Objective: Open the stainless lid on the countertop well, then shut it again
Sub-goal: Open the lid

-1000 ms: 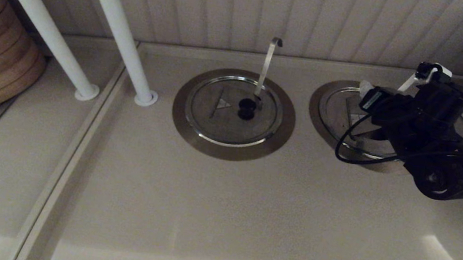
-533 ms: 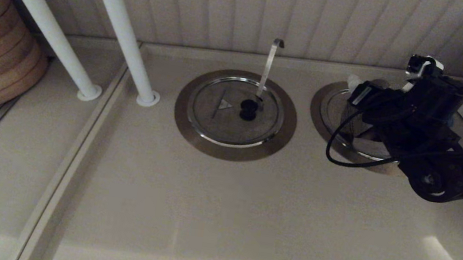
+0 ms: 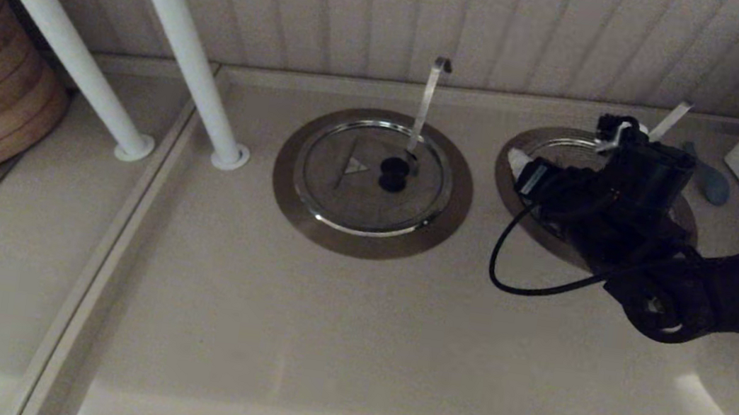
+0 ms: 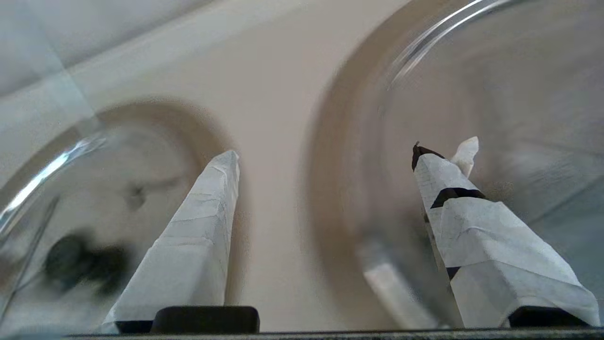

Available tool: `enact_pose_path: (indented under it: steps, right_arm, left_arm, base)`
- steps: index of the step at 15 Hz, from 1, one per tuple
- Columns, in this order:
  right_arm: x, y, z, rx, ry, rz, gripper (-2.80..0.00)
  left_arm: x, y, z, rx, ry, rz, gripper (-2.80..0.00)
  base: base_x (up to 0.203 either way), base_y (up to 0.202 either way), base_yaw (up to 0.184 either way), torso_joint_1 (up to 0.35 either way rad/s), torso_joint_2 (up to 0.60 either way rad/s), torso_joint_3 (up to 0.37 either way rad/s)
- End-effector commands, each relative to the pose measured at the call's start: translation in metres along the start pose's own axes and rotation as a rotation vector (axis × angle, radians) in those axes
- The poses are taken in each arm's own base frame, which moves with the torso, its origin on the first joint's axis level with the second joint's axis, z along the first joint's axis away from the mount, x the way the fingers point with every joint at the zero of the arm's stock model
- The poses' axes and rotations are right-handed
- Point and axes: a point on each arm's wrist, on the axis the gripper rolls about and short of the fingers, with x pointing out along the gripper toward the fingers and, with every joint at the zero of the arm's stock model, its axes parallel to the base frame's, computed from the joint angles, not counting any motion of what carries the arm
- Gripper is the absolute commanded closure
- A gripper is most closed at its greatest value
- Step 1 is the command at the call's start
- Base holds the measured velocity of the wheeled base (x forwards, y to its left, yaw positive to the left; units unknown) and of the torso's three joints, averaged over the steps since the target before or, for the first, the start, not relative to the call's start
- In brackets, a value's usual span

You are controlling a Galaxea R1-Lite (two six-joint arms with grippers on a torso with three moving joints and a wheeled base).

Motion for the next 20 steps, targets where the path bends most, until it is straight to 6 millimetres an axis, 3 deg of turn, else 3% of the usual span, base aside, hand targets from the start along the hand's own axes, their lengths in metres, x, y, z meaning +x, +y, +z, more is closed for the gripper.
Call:
enact_pose_path:
  steps: [1, 6, 12, 16, 20]
  right_arm:
    - [-0.005, 0.006, 0.007, 0.008, -0.026, 0.016, -2.8]
    - [-0.01, 0.005, 0.015, 0.005, -0.042, 0.012, -2.8]
    - [-0.01, -0.05, 0.051, -0.25, -0.112, -0.172, -2.8]
    - [-0.002, -0.056, 0.045, -0.346, 0.001, -0.2, -2.8]
    - [0.005, -0.077, 0.045, -0.366, 0.016, -0.262, -2.8]
  left_arm:
    - [0.0, 0.0, 0.0, -0.001, -0.001, 0.001, 0.0]
    - [0.0, 0.0, 0.0, -0.001, 0.0, 0.001, 0.0]
    - [0.0, 0.0, 0.0, -0.001, 0.0, 0.001, 0.0]
    - [0.0, 0.0, 0.0, -0.001, -0.001, 0.001, 0.0]
    - [0.0, 0.0, 0.0, -0.001, 0.0, 0.001, 0.0]
  base:
    - [0.0, 0.0, 0.0, 0.0, 0.0, 0.0]
    - [0.0, 0.0, 0.0, 0.0, 0.0, 0.0]
    - [0.0, 0.0, 0.0, 0.0, 0.0, 0.0]
    - [0.0, 0.0, 0.0, 0.0, 0.0, 0.0]
    - [0.0, 0.0, 0.0, 0.0, 0.0, 0.0]
